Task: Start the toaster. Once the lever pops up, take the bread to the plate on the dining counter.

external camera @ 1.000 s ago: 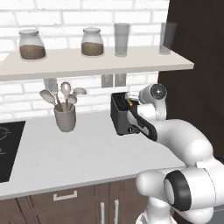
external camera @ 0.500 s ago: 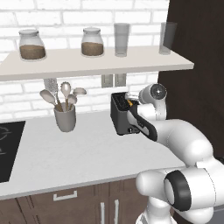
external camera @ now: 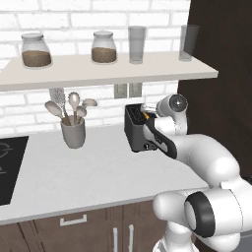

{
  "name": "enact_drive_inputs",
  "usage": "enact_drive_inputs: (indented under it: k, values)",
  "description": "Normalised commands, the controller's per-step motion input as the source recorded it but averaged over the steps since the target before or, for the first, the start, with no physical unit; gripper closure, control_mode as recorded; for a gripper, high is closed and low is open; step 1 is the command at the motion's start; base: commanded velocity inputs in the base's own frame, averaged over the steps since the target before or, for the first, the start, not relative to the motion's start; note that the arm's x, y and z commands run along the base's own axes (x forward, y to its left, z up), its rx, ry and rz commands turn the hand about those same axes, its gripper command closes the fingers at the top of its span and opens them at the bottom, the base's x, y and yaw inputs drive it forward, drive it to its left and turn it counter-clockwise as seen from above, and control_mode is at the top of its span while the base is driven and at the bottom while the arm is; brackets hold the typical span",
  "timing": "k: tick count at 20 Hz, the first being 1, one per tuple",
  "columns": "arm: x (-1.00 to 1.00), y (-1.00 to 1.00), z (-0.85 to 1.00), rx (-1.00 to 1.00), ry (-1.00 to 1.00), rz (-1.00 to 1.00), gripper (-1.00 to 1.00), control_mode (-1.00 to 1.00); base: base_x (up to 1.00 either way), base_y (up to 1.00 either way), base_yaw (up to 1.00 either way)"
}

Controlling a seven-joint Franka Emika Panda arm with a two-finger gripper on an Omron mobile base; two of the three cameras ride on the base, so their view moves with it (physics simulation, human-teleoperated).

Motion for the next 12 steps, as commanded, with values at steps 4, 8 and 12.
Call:
enact_drive_inputs:
  k: [4,8,12]
  values:
    - [0.00,0.00,0.00,0.00,0.00,0.00,-1.00,-1.00,0.00,0.00,0.00]
    - [0.00,0.00,0.00,0.00,0.00,0.00,-1.00,-1.00,0.00,0.00,0.00]
    - [0.00,0.00,0.00,0.00,0.00,0.00,-1.00,-1.00,0.00,0.00,0.00]
